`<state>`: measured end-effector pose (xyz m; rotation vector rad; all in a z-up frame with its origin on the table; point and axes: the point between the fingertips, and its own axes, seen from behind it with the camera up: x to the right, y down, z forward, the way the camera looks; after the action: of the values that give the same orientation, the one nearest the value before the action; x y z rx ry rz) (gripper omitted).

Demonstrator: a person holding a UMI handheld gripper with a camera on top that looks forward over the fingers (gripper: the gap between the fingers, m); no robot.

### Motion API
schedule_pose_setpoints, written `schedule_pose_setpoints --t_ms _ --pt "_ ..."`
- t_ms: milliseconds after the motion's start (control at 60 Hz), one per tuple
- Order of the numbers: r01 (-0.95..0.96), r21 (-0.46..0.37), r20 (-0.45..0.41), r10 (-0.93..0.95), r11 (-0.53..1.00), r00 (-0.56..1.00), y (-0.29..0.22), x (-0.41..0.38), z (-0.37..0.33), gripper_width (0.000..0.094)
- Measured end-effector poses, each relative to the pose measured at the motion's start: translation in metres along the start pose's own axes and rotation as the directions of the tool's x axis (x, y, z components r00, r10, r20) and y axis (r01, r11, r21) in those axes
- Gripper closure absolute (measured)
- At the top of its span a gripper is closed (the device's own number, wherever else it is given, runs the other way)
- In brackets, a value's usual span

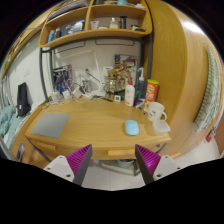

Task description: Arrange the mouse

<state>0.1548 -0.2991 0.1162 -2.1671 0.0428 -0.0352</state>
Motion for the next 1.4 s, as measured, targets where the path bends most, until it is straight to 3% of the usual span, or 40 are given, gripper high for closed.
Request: schedule_pose_setpoints --t_ms 283,867,917,933,967,1017,1183,1233,1267,1317,1400 --pt "-0.009 -0.080 -0.093 0.001 0.997 0.996 0.019 0.078 0.068 0.0071" --pt "-0.002 -0.148 -0.036 -0.003 0.989 0.999 -0.008 0.095 0.239 0.0101" --pt "-0.017 -0.141 -0.018 0.014 0.990 1.000 -0.011 0.092 0.245 0.0165" --pt "-0.021 -0.139 -0.012 0.020 0.990 1.000 -0.011 0.091 0.247 0.0226" --pt "-0.026 -0.133 -0.002 0.026 0.991 1.000 -0.012 0.091 0.251 0.0241" --pt "-0.018 -0.134 -0.012 0.017 0.991 1.000 -0.013 0.093 0.252 0.0433" --pt "0.001 -0.155 -0.017 -0.004 0.988 1.000 -0.011 0.092 0.252 0.0496" --pt "0.000 -0.158 -0.017 -0.003 0.987 1.000 -0.011 0.092 0.251 0.0632" --pt "0.000 -0.161 -0.017 -0.003 0.987 1.000 -0.011 0.092 0.251 0.0595" --pt "0.002 -0.163 -0.022 -0.006 0.987 1.000 -0.011 0.092 0.251 0.0664" --pt "0.005 -0.166 -0.037 -0.011 0.986 0.999 -0.012 0.092 0.252 0.0671"
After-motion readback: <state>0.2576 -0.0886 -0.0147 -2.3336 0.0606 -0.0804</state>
